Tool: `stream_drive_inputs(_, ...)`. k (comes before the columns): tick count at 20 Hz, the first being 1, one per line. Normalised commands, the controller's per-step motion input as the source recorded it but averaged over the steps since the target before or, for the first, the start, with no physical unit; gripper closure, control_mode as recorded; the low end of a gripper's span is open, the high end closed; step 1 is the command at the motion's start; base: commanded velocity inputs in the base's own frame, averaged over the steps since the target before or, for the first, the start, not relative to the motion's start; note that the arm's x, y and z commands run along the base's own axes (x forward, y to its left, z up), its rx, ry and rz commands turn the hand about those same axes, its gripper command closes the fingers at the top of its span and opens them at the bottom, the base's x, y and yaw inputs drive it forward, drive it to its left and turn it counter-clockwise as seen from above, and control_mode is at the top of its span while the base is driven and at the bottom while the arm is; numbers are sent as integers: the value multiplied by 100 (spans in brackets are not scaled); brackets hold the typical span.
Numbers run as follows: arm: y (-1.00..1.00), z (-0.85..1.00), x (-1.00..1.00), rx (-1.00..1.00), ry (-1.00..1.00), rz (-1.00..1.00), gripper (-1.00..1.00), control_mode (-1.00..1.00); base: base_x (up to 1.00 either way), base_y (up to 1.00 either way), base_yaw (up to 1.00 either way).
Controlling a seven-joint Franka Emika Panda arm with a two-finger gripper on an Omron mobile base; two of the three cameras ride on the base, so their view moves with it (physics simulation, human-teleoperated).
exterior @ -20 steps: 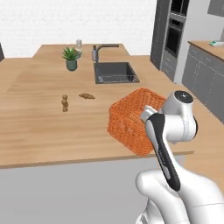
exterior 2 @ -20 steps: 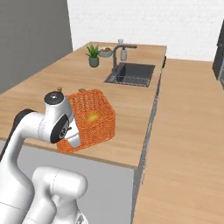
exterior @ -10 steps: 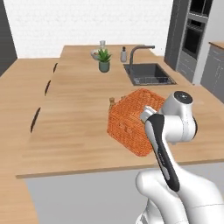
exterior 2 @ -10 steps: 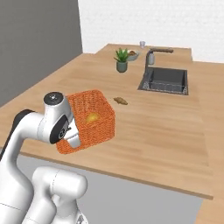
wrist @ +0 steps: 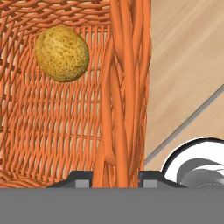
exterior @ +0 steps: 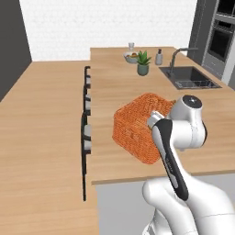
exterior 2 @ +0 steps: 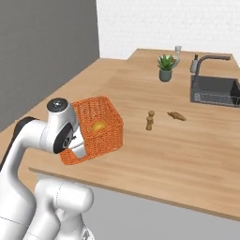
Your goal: Open the cabinet, pick up the bread from the cabinet and place it in the basket. Then move the basket to the dining counter.
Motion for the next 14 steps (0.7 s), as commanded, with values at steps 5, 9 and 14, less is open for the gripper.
stream_drive_inputs(5, 0, 0, 0, 0, 0, 0, 100, 100, 75, 41, 0)
stream_drive_inputs(9, -6, 0, 48, 0, 0, 0, 100, -100, 0, 0, 0)
stream_drive_inputs(14, -16, 0, 88, 0, 0, 0, 100, -100, 0, 0, 0)
